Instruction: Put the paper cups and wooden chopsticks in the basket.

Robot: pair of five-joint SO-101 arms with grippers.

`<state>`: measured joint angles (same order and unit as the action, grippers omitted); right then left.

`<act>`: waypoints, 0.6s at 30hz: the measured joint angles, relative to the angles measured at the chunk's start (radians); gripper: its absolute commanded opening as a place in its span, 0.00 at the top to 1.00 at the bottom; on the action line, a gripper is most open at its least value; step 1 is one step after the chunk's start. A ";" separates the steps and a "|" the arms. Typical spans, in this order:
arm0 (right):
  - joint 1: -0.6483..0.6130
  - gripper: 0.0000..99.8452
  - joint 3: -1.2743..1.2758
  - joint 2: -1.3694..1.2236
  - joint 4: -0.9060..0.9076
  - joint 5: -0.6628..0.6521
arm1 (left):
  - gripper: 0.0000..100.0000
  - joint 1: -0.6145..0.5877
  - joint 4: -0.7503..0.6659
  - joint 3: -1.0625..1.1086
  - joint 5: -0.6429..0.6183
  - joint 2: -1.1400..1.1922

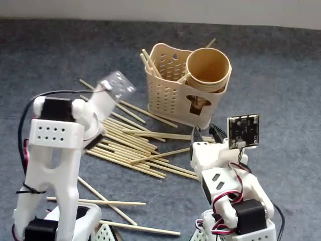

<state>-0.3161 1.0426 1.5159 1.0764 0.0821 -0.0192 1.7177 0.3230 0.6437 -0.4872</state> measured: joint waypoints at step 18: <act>0.160 0.87 0.365 0.110 -0.299 -0.068 | 0.85 0.439 0.028 0.293 0.083 -0.002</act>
<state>-0.1565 1.4078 1.6264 0.7772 0.0146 0.4196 1.7453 0.6160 0.7265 -0.4887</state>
